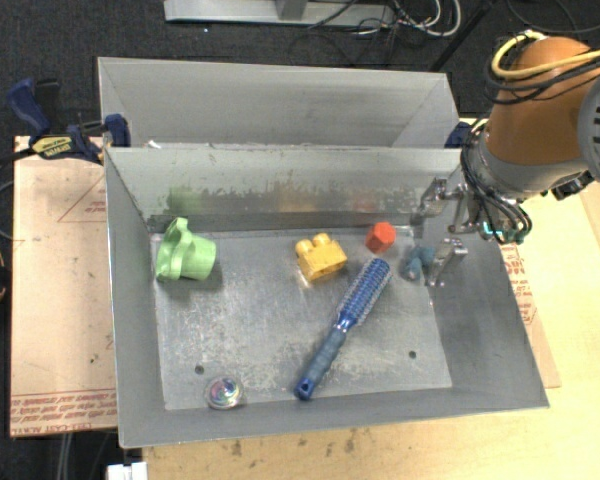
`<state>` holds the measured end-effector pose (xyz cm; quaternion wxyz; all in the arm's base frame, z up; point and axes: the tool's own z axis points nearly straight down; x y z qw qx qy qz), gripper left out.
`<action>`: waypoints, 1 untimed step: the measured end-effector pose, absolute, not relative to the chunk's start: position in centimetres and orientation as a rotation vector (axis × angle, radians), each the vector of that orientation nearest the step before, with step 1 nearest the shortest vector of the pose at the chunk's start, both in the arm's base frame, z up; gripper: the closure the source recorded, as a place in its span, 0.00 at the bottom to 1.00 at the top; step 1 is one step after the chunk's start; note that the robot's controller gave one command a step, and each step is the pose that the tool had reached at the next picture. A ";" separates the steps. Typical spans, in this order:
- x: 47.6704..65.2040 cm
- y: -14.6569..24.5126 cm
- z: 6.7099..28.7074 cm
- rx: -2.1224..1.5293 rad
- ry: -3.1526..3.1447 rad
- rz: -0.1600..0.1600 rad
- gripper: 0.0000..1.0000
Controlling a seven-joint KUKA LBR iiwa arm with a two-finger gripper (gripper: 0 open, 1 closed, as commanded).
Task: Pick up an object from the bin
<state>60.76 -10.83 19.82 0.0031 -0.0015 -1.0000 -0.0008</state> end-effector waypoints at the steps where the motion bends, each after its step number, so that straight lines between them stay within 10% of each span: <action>1: 59.5 -13.2 25.4 0.164 -3.145 0.004 0.00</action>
Offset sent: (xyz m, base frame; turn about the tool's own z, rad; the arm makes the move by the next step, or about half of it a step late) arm -0.0136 -0.0222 0.0529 -0.1114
